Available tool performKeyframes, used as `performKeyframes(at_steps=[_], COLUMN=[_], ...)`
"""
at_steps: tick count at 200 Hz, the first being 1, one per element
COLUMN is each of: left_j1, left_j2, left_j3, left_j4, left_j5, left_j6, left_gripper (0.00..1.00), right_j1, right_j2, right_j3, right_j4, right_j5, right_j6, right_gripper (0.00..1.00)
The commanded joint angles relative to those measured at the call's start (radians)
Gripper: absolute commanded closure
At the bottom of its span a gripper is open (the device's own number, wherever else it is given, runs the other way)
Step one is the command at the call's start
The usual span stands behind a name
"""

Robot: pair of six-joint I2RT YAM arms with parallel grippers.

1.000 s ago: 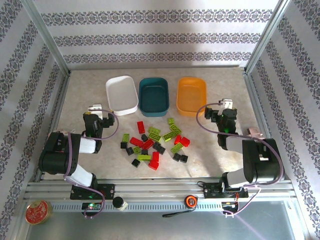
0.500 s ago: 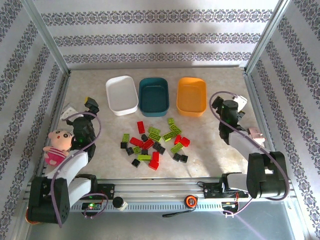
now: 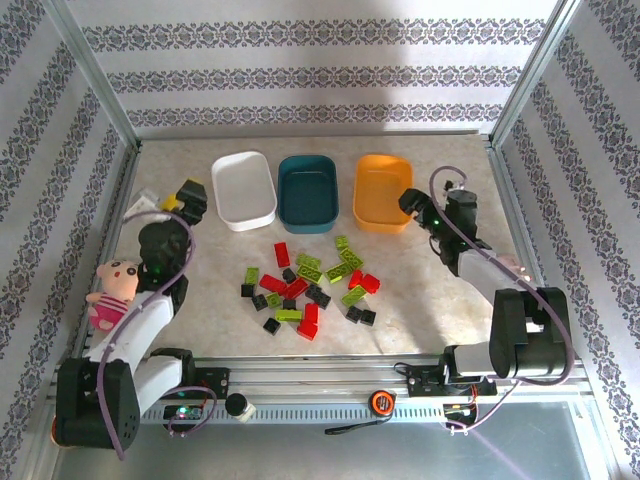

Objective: Sort the legos into containers by color
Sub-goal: Move the container to the top-center of the table, then move the container to the center of the table.

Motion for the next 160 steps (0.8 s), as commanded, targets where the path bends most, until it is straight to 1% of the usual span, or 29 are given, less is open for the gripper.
performKeyframes(at_steps=[1, 11, 25, 43, 54, 66, 71, 91, 121, 160], left_j1=[-0.072, -0.107, -0.161, -0.233, -0.259, -0.264, -0.264, -0.265, -0.266, -0.266], left_j2=[0.098, 0.171, 0.267, 0.380, 0.452, 0.531, 0.560, 0.649, 0.729, 0.852], left_j3=[0.149, 0.211, 0.294, 0.383, 0.446, 0.511, 0.537, 0.631, 0.697, 0.802], left_j4=[-0.277, -0.344, -0.397, -0.469, -0.534, -0.591, -0.617, -0.710, -0.706, -0.784], left_j5=[0.168, 0.191, 0.209, 0.177, 0.153, 0.156, 0.152, 0.100, 0.112, 0.110], left_j6=[0.125, 0.172, 0.227, 0.294, 0.322, 0.332, 0.336, 0.348, 0.363, 0.393], left_gripper=[0.25, 0.29, 0.29, 0.29, 0.29, 0.29, 0.30, 0.34, 0.34, 0.36], right_j1=[0.061, 0.080, 0.105, 0.144, 0.162, 0.175, 0.179, 0.191, 0.207, 0.216], right_j2=[0.041, 0.075, 0.131, 0.201, 0.232, 0.259, 0.268, 0.310, 0.380, 0.425], right_j3=[0.078, 0.108, 0.175, 0.251, 0.282, 0.306, 0.313, 0.355, 0.432, 0.475], right_j4=[-0.059, -0.059, -0.110, -0.190, -0.223, -0.237, -0.241, -0.275, -0.333, -0.363], right_j5=[-0.127, -0.177, -0.217, -0.182, -0.157, -0.143, -0.133, -0.108, -0.099, -0.070], right_j6=[-0.114, -0.131, -0.155, -0.189, -0.201, -0.201, -0.199, -0.202, -0.220, -0.221], right_gripper=[0.11, 0.13, 0.15, 0.16, 0.16, 0.16, 0.16, 0.16, 0.16, 0.16])
